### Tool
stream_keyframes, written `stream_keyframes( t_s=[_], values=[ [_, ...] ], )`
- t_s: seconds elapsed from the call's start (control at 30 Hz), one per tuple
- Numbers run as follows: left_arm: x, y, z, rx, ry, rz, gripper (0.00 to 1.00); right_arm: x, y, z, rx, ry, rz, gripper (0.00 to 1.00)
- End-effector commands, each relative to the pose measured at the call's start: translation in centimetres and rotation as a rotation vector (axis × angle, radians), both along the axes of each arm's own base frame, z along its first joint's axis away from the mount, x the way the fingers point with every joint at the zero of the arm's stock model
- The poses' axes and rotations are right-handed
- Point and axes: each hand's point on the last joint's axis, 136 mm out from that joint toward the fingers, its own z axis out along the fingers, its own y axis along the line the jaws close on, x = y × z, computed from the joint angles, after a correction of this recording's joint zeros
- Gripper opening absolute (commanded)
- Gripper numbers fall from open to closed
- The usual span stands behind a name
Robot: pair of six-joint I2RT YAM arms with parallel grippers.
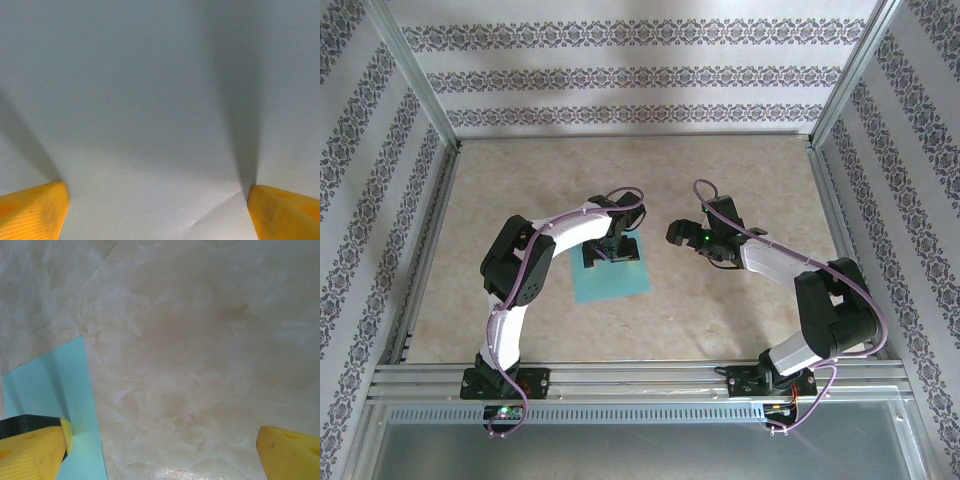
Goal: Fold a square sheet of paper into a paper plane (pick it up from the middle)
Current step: First fold the square sheet of paper in half at the center of the table.
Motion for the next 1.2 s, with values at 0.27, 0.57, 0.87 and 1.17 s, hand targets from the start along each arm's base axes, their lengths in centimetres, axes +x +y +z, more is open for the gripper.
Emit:
stream_keyframes(
  t_s=[0.27,0.57,0.87,1.17],
  values=[
    [-2.2,1.2,-3.0,0.041,0.071,0.010,0.89,-0.1,0.1,0.1,0.012,0.019,0.009,0.98],
    [-2.7,1.8,-3.7,0.017,0.071,0.026,0.85,-0.1,0.2,0.1,0.015,0.021,0.006,0.98],
    [-1.6,0.9,-1.6,-0.059,0.015,0.022,0.72,-0.1,0.4,0.4,0.019,0.019,0.004,0.98],
    [0.2,-4.9,6.5,-0.513,-0.176,-0.074,0.39,0.3,0.8,2.1,0.098,-0.021,0.007,0.98]
  ],
)
